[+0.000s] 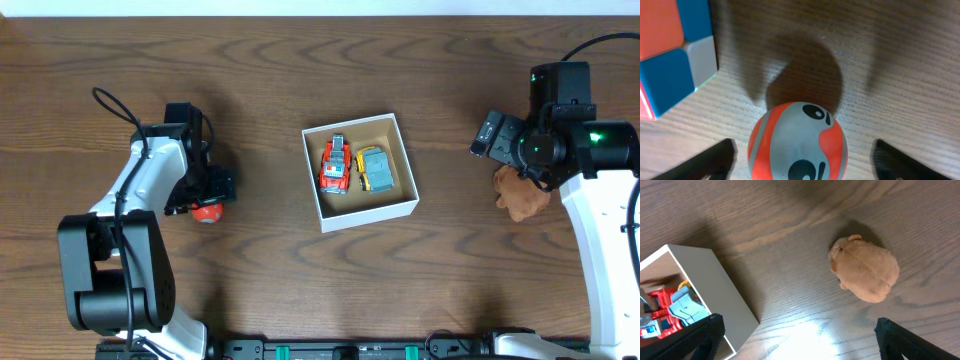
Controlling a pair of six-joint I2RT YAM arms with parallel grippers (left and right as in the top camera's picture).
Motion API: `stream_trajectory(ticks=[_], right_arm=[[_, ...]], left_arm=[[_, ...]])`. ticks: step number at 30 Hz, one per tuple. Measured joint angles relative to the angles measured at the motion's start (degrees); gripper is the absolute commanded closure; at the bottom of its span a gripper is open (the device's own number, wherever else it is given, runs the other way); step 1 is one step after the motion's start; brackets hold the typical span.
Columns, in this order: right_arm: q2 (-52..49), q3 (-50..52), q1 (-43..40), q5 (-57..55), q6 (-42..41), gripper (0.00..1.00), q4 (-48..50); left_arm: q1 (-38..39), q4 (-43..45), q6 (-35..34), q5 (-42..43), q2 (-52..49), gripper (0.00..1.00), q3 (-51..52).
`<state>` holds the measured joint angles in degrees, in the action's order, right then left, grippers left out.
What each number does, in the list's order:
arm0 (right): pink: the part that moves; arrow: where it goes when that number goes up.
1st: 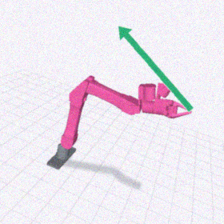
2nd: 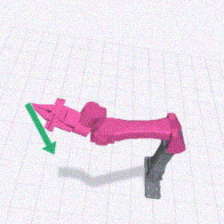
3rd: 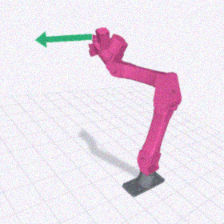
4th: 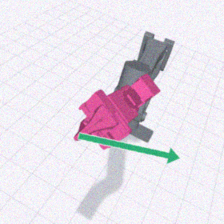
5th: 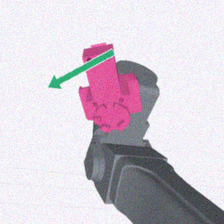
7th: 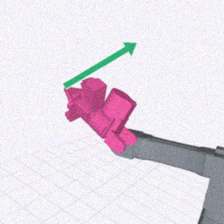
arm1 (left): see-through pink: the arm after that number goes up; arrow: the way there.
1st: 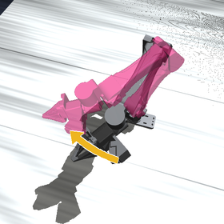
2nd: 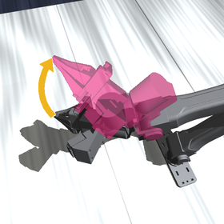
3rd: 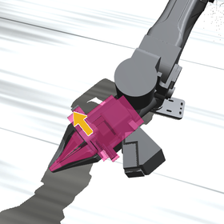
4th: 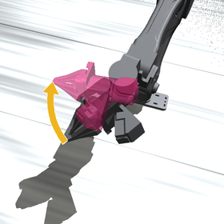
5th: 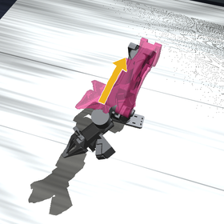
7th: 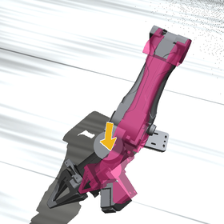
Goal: Pack container
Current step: 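Grasp the orange-grey ball with the left gripper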
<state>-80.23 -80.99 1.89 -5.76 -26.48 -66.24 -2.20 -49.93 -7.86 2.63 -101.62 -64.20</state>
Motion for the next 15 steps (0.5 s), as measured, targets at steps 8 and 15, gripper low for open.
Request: stream_trajectory(ticks=[8,15], right_arm=[[0.00,0.00,0.00,0.00,0.00,0.01,-0.15],[0.00,0.00,0.00,0.00,0.00,0.01,-0.20]], left_arm=[[-0.02,0.26,0.35,0.02,-0.02,0.40,0.00],[0.00,0.24,0.04,0.00,-0.02,0.71,0.00]])
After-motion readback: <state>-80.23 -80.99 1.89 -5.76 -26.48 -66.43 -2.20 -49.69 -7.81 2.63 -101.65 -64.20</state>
